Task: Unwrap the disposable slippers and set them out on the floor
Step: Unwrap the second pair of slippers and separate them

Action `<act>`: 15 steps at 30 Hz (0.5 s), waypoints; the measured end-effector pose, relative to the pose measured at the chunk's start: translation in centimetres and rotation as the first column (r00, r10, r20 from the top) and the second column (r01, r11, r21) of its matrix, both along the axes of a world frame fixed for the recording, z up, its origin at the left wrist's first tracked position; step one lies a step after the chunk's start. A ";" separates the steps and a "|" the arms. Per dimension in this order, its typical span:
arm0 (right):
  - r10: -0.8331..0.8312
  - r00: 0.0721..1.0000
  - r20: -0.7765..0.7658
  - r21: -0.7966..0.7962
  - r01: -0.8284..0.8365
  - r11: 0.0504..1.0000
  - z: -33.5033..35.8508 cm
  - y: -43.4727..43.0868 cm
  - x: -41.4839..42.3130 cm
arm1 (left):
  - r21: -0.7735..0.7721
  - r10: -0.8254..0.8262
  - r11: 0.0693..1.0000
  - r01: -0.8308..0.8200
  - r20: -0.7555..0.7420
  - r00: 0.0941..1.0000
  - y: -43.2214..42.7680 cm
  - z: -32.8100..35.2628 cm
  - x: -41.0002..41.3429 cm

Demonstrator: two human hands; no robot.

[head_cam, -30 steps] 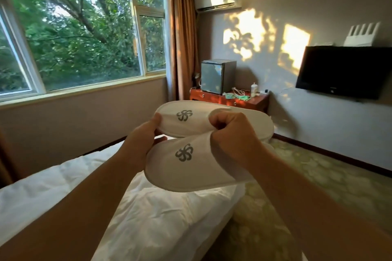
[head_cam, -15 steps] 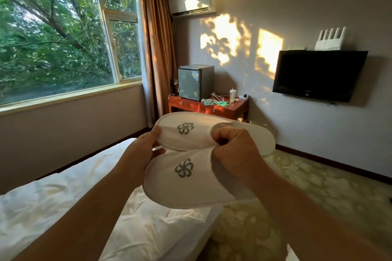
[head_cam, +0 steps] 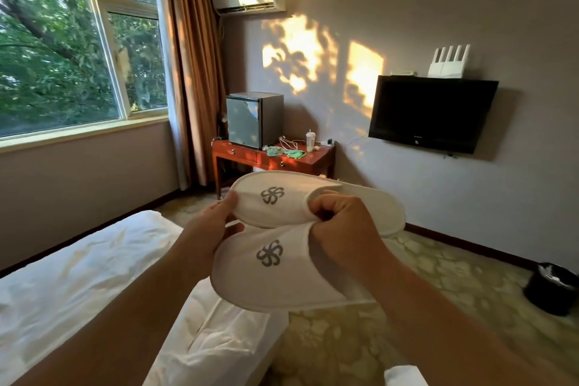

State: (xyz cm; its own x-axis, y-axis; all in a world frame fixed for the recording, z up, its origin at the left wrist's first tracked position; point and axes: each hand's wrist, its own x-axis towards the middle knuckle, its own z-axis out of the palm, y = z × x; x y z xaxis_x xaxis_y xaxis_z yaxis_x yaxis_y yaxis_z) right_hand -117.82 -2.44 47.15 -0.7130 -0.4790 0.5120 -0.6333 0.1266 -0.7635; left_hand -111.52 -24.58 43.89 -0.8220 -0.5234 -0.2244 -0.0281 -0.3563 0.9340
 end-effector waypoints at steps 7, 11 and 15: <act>-0.083 0.995 0.057 0.031 0.081 0.996 -1.0 -1.7 -7.9 | 0.023 -0.080 0.997 0.080 -0.013 0.997 -2.2 -1.6 -9.7; -0.076 0.996 0.055 0.046 0.074 0.996 -0.7 -4.4 -13.6 | 0.044 -0.103 0.994 0.104 -0.027 0.994 -4.9 -1.9 -16.0; -0.056 0.997 0.046 0.047 0.054 0.997 -0.7 -8.0 -19.8 | 0.108 -0.149 0.983 0.148 -0.003 0.989 -8.9 -2.6 -22.1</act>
